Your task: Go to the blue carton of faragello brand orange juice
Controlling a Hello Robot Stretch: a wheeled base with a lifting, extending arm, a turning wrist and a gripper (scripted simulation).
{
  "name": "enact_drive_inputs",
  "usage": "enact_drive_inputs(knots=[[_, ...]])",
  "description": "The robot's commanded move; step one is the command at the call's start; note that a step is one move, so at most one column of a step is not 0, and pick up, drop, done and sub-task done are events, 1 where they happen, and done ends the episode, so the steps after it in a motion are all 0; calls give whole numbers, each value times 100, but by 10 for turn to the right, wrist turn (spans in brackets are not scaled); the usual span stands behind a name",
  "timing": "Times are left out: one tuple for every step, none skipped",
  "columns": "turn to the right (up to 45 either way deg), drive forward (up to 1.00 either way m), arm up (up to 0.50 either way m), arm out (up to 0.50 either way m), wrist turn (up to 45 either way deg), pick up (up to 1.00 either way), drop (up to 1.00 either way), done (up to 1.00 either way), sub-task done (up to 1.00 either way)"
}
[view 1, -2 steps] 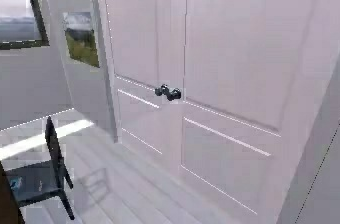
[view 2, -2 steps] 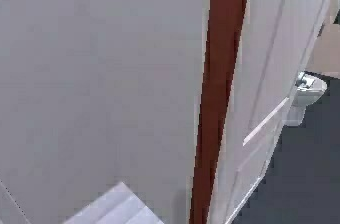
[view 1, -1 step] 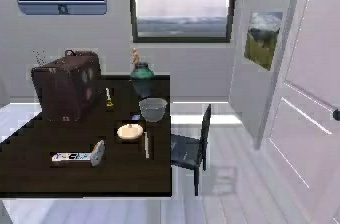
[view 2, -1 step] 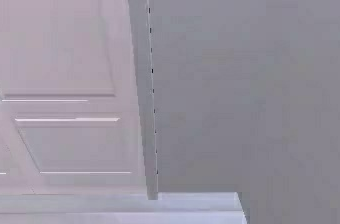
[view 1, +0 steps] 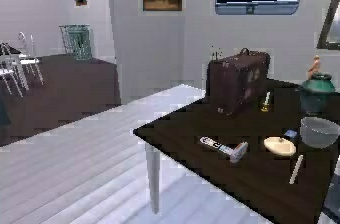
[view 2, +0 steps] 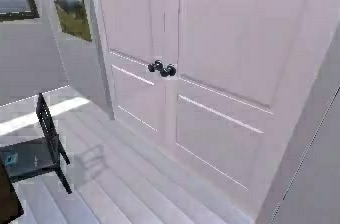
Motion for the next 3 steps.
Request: enact_drive_inputs(knots=[[-360, 0, 0, 0, 0, 0, 0, 0, 0], [0, 100, 0, 0, 0, 0, 0, 0, 0], [-300, 0, 0, 0, 0, 0, 0, 0, 0]])
